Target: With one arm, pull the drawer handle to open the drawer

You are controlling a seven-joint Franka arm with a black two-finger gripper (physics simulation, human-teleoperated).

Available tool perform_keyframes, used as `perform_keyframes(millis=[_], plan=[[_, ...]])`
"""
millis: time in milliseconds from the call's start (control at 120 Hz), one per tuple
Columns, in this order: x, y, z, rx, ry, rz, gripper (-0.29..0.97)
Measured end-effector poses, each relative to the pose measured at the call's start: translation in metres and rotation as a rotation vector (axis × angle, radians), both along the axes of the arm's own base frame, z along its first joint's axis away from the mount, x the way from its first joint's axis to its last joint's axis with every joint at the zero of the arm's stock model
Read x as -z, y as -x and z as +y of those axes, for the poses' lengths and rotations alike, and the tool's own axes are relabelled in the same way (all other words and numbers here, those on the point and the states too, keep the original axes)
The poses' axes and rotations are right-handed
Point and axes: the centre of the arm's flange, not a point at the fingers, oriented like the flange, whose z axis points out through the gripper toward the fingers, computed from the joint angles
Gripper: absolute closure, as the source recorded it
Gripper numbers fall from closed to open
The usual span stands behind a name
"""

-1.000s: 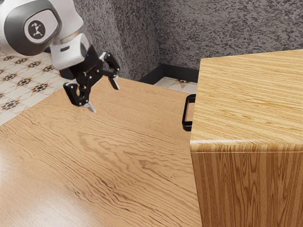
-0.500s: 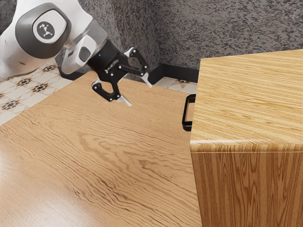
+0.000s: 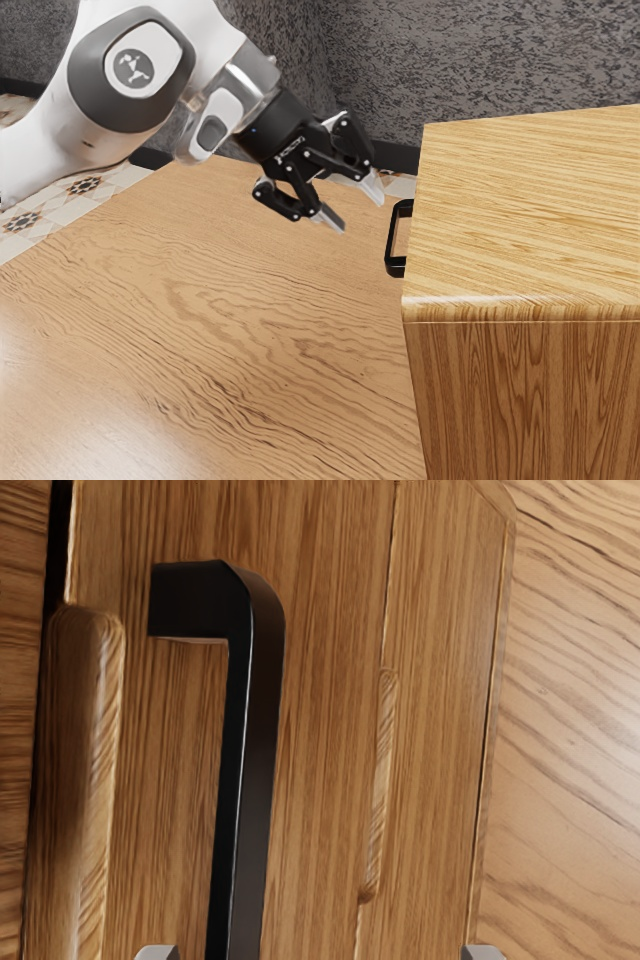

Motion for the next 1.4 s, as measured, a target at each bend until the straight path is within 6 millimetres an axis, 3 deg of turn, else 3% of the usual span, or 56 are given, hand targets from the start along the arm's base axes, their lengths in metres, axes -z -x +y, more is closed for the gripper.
perform_keyframes(millis=[133, 350, 517, 658, 792, 1033, 1400], plan=[[0.015, -0.009, -0.009, 0.048, -0.003, 0.002, 0.36], [0.023, -0.016, -0.022, 0.103, 0.003, -0.02, 0.38], [0.031, -0.018, -0.028, 0.13, 0.012, -0.026, 0.51], [0.04, -0.009, -0.027, 0.14, 0.018, -0.015, 0.64], [0.033, 0.005, -0.011, 0.122, 0.016, -0.032, 0.73], [0.033, 0.03, 0.041, 0.046, 0.026, -0.04, 0.78], [0.028, 0.074, 0.055, 0.075, -0.002, -0.074, 0.79]])
